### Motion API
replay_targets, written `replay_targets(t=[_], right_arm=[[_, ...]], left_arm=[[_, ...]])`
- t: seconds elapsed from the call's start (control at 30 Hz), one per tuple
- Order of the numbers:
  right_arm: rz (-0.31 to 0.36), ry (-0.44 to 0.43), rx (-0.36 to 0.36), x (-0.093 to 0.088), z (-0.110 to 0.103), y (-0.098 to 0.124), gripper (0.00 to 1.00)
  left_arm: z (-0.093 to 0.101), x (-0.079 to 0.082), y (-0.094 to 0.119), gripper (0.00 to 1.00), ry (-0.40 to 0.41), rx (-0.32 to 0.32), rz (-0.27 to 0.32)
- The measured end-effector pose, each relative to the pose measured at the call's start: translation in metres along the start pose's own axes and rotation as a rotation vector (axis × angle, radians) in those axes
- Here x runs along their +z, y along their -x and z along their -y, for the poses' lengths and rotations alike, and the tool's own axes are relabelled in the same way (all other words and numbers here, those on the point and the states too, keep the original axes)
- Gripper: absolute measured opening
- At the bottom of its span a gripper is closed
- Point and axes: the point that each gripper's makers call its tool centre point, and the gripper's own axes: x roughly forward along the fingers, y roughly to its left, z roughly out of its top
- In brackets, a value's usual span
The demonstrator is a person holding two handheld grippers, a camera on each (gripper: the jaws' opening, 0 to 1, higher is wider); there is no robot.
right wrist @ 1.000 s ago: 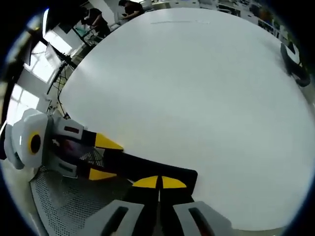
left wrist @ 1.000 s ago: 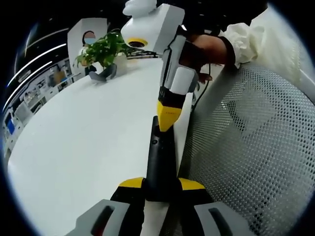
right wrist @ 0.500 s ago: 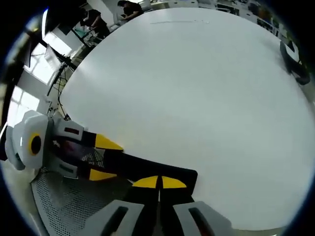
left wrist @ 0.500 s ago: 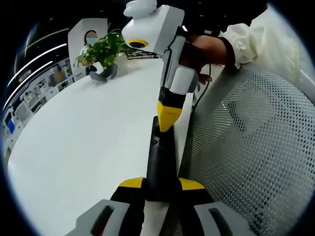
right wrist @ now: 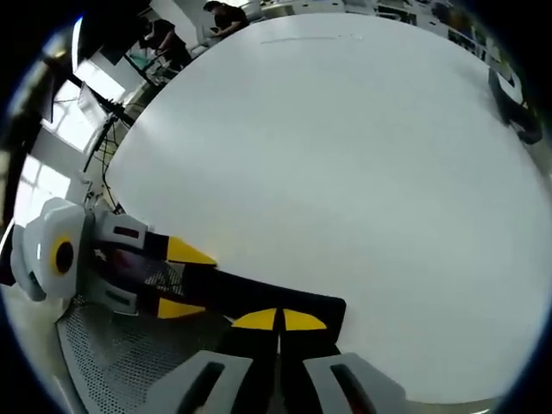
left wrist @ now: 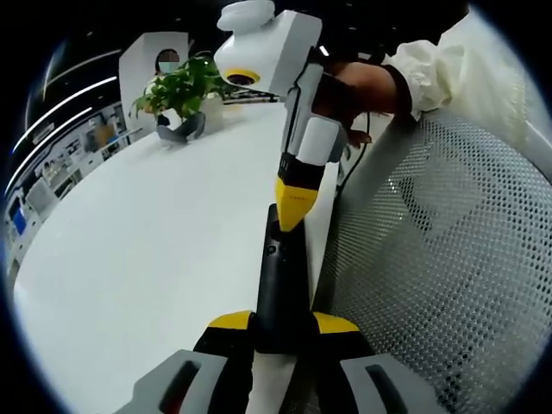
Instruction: Press the specified remote control buttons in sequence, fully releasing each button before pressing the next.
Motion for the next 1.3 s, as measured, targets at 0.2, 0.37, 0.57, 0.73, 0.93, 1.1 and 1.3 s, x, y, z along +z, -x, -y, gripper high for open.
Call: replay_targets(t=[0.2,0.37,0.57,0.73,0.93,1.1,1.3], right_arm=[[-0.002,0.012,-0.007,0.0,-0.001,0.0,0.0],[0.0,-0.003,-0.002,0.0,0.0,0.0,0.0],[0.004,-0.006,0.015,0.001,-0.004,0.001,0.0],[0.015,0.063,0.007,0.002,-0.012,0.002,0.0],[0.002,0.076,0.011,0.0,-0.012,0.0,0.0],[-0.007,0.085,0.068,-0.001,-0.022,-0.002,0.0],[-0.033,0.123,0.036,-0.006,-0.021,-0.006,0.0]], left_arm=[[0.0,0.0,0.0,0.25,-0.002,0.0,-0.001],[0.0,0.0,0.0,0.25,0.003,0.001,-0.004],[0.003,0.002,-0.001,0.25,0.007,-0.01,-0.005],[0.01,0.005,-0.003,0.24,0.015,-0.03,0.0],[0.017,0.005,-0.004,0.24,0.01,-0.057,0.001],[0.019,0.006,-0.004,0.24,-0.001,-0.072,0.005],[0.021,0.005,-0.003,0.24,-0.025,-0.075,0.004]])
